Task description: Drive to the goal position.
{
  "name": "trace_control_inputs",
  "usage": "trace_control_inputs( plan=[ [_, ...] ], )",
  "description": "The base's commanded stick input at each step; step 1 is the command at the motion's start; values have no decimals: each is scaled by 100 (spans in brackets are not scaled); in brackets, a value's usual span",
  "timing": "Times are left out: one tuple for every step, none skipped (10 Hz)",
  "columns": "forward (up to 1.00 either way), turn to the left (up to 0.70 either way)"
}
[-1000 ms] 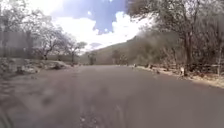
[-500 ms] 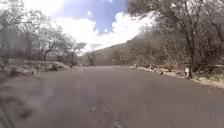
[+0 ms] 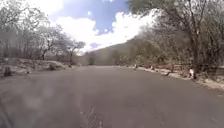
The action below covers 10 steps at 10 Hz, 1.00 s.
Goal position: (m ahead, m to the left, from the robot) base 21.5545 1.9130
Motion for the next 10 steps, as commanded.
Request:
trace_control_inputs(
  plan=[
    [70, 0],
    [70, 0],
    [70, 0],
    [70, 0],
    [70, 0],
    [70, 0],
    [70, 0],
    [70, 0],
    [70, 0],
    [70, 0]
  ],
)
